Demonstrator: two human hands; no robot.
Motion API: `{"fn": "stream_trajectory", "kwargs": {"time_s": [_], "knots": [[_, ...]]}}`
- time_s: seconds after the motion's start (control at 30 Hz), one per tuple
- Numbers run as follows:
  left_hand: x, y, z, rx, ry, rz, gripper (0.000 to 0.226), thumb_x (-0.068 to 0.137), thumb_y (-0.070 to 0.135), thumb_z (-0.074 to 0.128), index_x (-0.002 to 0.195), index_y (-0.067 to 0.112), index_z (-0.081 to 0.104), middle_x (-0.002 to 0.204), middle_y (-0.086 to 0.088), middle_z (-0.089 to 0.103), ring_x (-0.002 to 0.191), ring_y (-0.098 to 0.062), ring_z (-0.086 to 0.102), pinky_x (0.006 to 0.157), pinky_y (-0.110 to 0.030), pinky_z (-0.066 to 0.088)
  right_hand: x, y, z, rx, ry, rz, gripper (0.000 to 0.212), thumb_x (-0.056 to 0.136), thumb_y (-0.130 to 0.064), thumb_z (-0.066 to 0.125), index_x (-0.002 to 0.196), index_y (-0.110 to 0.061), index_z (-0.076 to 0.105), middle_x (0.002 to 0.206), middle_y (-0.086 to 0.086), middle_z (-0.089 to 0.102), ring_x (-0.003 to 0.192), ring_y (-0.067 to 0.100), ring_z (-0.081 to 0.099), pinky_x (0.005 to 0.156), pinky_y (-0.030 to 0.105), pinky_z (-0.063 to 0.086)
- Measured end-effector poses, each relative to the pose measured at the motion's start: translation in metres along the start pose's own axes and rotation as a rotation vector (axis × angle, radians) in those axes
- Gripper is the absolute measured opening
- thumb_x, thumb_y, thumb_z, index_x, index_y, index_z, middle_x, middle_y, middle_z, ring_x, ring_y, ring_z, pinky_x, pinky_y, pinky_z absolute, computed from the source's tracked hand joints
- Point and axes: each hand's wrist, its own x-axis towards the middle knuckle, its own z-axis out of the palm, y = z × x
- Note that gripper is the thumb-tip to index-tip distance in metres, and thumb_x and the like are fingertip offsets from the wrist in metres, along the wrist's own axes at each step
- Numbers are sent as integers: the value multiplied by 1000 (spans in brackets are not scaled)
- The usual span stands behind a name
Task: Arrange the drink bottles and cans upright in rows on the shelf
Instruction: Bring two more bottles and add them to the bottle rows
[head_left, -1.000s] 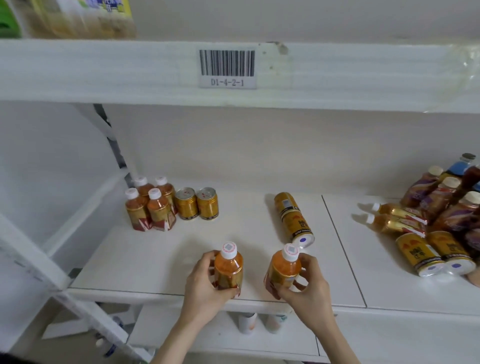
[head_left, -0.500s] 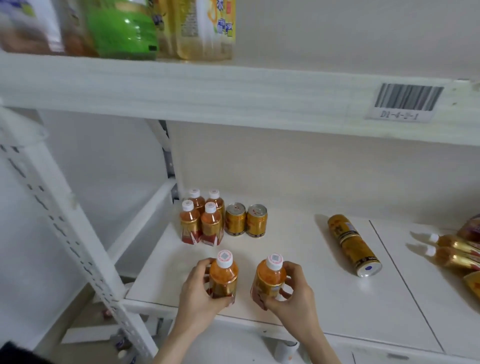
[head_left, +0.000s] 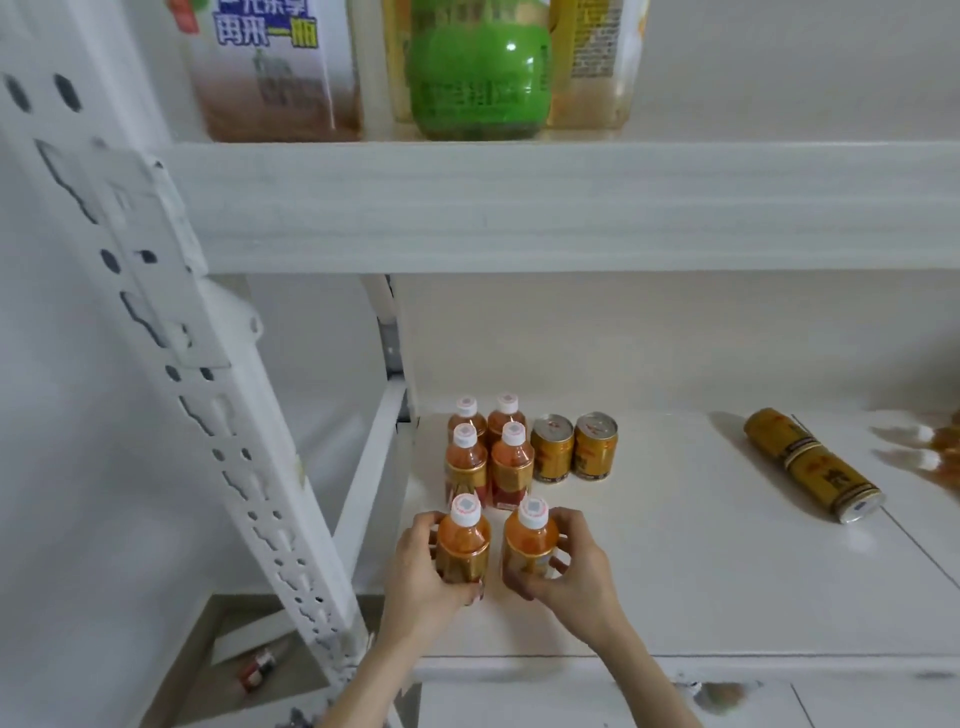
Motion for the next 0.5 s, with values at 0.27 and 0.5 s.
{"fn": "stream_trajectory", "kwargs": {"time_s": [0.27,0.5], "knots": [[36,-4,7,20,-31,-6,86,39,42,90,108,41,40,111,9,61,101,-16,61,84,-42,57,45,4,3,-70,-83,23,66,59,-20,83,113,-33,50,114,-12,56,110,6,55,72,16,51],[54,7,10,59,-19,-21,82,46,36,91,111,27,41,114,1,58,104,-23,60,88,-43,54,64,4,-2,-133,-108,31,68,61,-17,82,118,-35,50,116,-10,58,104,4,58,68,12,52]]}}
